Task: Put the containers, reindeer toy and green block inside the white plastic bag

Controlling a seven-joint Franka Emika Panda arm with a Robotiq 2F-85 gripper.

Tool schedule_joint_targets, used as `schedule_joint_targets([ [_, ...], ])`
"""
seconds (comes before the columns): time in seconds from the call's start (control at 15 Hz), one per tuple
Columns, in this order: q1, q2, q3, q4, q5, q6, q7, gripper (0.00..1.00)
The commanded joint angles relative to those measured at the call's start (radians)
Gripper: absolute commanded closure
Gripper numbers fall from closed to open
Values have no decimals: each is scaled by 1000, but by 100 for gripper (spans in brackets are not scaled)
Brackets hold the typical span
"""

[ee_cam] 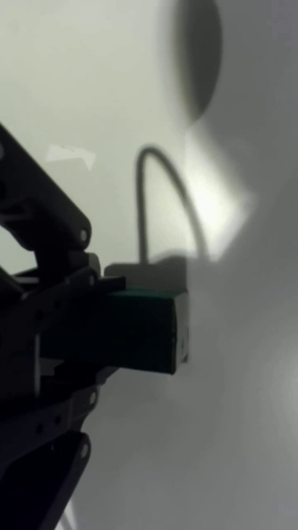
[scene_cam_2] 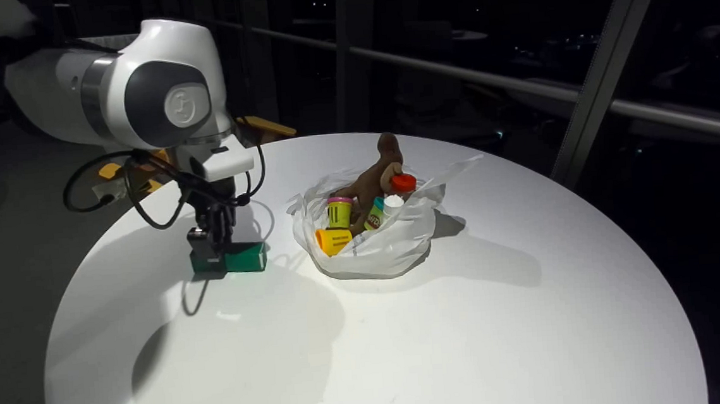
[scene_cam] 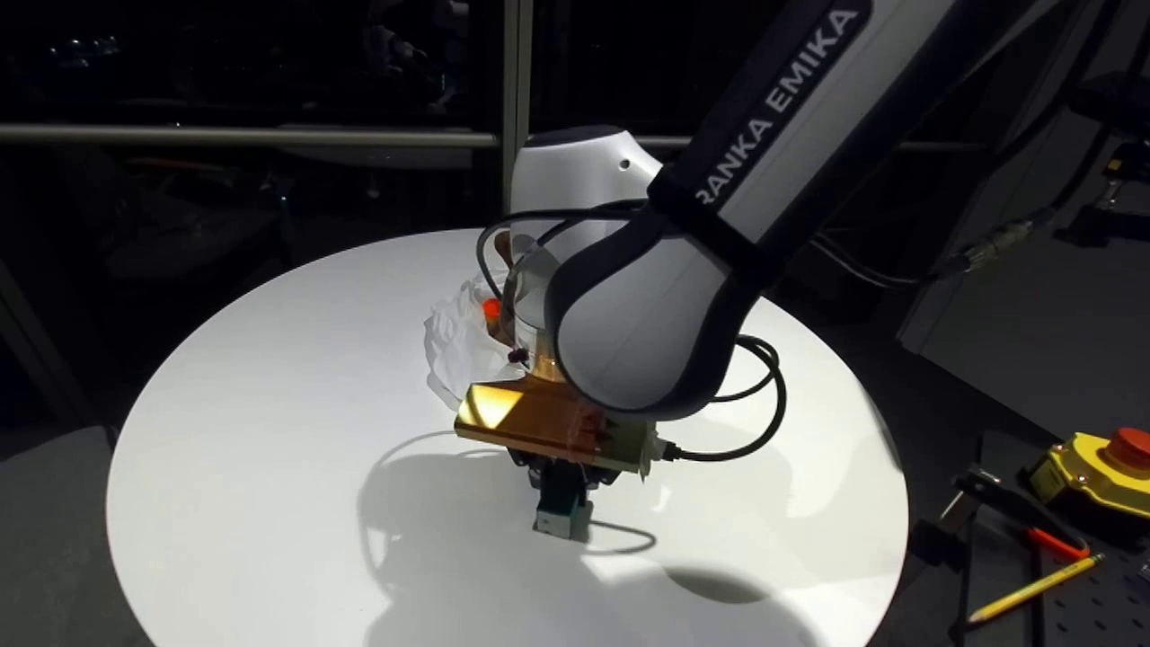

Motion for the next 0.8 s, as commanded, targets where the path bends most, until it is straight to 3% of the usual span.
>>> schedule_joint_targets([
  [0.0, 67, -80, -39, -43, -131, -87, 30, 80],
  [0.33, 205, -122, -169, -29, -464, -203, 262, 80],
  [0.6, 244, -110, -229, 22, -723, -236, 489, 80],
  [0.73, 227, -89, -235, 71, -828, -257, 597, 81],
])
